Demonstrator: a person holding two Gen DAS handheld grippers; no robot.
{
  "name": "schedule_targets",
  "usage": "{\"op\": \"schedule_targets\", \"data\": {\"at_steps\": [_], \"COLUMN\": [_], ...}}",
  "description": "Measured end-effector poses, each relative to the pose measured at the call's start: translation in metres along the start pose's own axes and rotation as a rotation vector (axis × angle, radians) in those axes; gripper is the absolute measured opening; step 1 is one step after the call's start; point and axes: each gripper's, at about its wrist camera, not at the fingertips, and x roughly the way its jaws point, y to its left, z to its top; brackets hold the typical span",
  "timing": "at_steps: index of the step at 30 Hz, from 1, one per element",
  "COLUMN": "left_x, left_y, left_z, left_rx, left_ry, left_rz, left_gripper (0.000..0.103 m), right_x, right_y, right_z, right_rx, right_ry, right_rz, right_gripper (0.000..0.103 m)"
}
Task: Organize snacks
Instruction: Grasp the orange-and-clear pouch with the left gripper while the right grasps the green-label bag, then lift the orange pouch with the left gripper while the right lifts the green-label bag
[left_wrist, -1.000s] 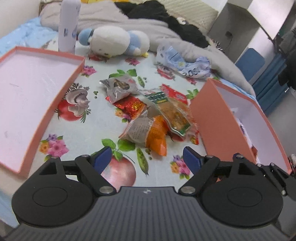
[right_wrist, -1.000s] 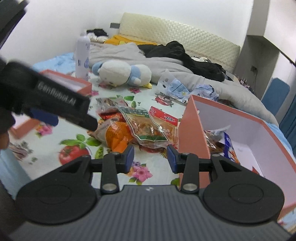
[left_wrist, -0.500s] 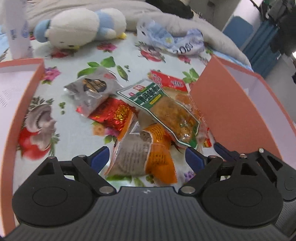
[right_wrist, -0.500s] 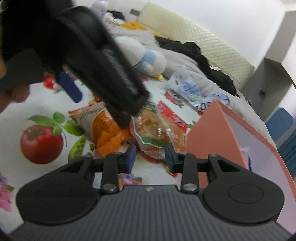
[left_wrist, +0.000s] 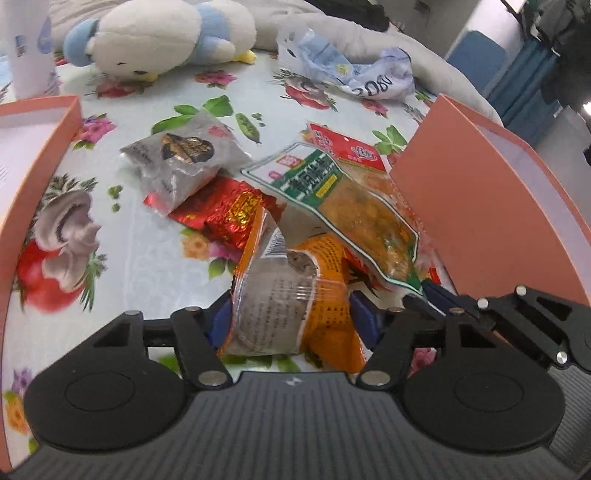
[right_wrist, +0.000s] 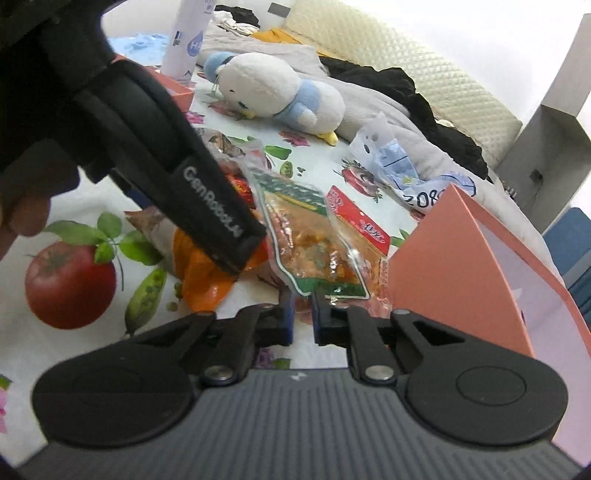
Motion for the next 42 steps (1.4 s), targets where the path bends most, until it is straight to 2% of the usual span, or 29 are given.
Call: {"op": "schedule_targets", "data": {"at_steps": [8, 16, 23, 28, 32, 38, 39, 41, 42], "left_x": [-0.050, -0.102, -0.124, -0.135, -0.140, -0.141, -0.140, -0.139, -0.138], "left_y": [0.003, -0.001, -0.001, -0.006, -0.004, 0.002, 0.003, 0.002, 0.002], "left_z": [-0.024, -0.056, -0.081, -0.096, -0.106, -0.117, -0.118, -0.119, -0.119], "left_rx": [-0.120, -0.174, -0.232, -0.217, -0.207, -0.237, -0.241, -0.239, -0.235], "left_ry": [-0.059, -0.115, -0.128, -0.125, -0.119, -0.106, -0.104, -0.099, -0.097], "left_rz": [0.012, 0.078, 0.124, 0.164, 0.194, 0.209, 0.212, 0.222, 0.228], "left_gripper": [0.069, 0.069, 0.069, 0.069, 0.069, 0.069, 0.069, 0.069, 0.069], "right_x": [-0.036, -0.072, -0.102, -0.118, -0.123, -0.123, -0.121, -0.119, -0.119], "right_y": [-0.003, 0.007, 0.008, 0.003, -0.001, 0.003, 0.003, 0.002, 0.001], "right_z": [-0.001, -0.017, -0.031, -0.036, -0.040, -0.048, -0.049, -0.050, -0.050], "right_rx": [0.028, -0.006, 0.002, 0.084, 0.152, 0.168, 0.176, 0.201, 0.208], "right_ry": [-0.011, 0.021, 0.060, 0.074, 0.095, 0.129, 0.140, 0.143, 0.135], "right_rz": [-0.014, 0.038, 0.127, 0.196, 0.258, 0.339, 0.365, 0.418, 0.430], "right_gripper": [0.006, 0.005, 0.006, 0.006, 0.006, 0.012, 0.019, 0.042, 0.064]}}
